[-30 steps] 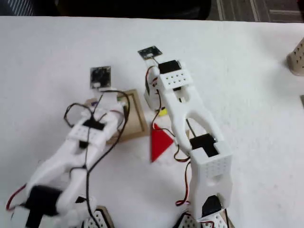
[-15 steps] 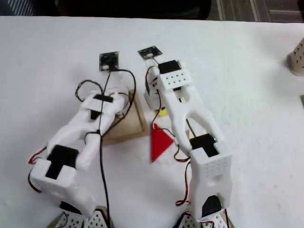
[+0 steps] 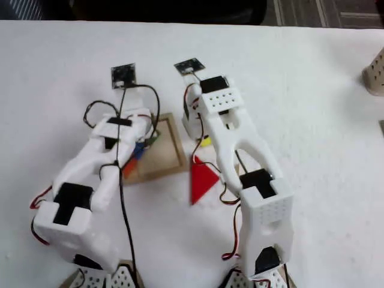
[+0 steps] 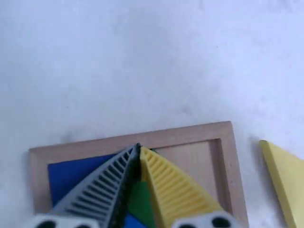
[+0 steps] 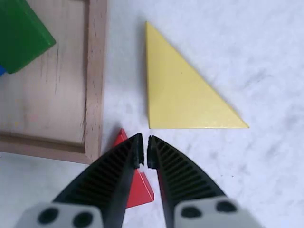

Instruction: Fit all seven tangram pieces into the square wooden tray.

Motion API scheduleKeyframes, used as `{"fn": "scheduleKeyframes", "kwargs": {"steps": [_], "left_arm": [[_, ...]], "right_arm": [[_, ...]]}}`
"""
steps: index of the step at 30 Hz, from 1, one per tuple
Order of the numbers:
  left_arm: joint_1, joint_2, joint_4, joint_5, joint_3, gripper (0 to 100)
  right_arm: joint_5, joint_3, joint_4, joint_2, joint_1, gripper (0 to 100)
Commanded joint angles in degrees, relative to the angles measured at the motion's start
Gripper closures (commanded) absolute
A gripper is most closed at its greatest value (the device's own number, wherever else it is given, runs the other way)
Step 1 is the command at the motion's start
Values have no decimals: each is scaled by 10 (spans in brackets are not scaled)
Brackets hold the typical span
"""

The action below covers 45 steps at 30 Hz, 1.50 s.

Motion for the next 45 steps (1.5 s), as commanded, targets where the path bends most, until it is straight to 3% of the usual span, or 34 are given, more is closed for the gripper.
{"fn": "scheduleKeyframes", "kwargs": {"steps": [1, 16, 29, 36, 45], "left_arm": [[-11, -5, 3, 5, -33, 977], [52, -6, -44, 7, -29, 977], [66, 9, 1, 11, -36, 977], [60, 81, 76, 42, -130, 977], [31, 81, 85, 43, -137, 977]], "right_arm": [[3, -2, -7, -37, -3, 981], [2, -2, -7, -37, -3, 981], [2, -2, -7, -37, -3, 981], [2, -2, -7, -37, -3, 981], [2, -2, -7, -37, -3, 981]]}}
